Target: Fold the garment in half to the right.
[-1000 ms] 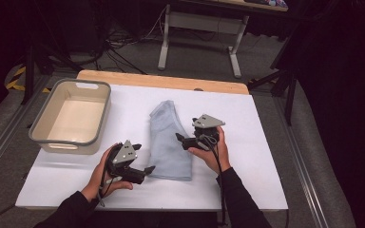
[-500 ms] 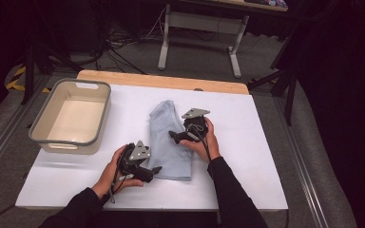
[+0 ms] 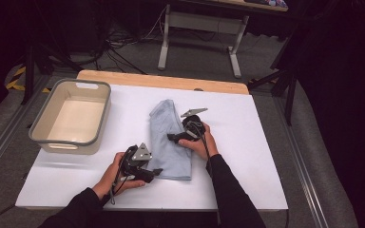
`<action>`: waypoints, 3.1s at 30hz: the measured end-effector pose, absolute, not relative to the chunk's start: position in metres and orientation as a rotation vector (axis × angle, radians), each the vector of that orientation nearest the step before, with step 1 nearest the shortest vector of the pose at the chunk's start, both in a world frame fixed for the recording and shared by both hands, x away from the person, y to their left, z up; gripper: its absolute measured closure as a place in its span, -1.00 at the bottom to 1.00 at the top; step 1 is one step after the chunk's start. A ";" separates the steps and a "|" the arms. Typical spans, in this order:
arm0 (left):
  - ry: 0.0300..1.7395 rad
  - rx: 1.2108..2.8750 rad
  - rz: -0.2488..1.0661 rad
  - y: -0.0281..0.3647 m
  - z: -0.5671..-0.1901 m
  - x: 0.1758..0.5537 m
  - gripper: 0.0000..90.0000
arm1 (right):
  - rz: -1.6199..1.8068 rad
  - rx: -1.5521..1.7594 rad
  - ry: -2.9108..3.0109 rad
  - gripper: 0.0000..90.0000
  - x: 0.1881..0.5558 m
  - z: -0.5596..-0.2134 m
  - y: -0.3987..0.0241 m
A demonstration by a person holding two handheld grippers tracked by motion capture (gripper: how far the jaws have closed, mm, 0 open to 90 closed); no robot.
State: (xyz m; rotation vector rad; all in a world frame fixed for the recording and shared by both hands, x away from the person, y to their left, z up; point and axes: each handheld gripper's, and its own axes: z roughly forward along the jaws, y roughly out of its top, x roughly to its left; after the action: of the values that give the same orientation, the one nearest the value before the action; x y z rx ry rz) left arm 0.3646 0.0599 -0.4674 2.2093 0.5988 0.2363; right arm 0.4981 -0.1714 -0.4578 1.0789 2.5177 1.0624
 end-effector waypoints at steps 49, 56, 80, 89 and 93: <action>0.430 2.250 0.309 0.059 -0.459 0.351 0.79 | 1.204 0.859 2.413 0.55 0.449 -0.428 -0.177; 0.421 2.232 0.316 0.063 -0.456 0.350 0.79 | 1.223 0.851 2.390 0.55 0.445 -0.424 -0.177; 0.515 2.211 0.351 0.069 -0.457 0.355 0.33 | 1.266 0.814 2.332 0.55 0.435 -0.410 -0.178; 0.637 2.162 0.288 0.071 -0.466 0.372 -0.32 | 1.270 0.769 2.320 0.56 0.432 -0.409 -0.175; 0.643 2.187 0.247 0.067 -0.469 0.376 -0.39 | 1.284 0.738 2.308 0.56 0.429 -0.407 -0.174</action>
State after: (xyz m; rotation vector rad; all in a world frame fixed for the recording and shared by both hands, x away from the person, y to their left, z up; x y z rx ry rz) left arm 0.3759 0.0672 -0.4690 2.1870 0.6434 0.2474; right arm 0.4290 -0.1742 -0.4069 0.7379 2.3083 1.2844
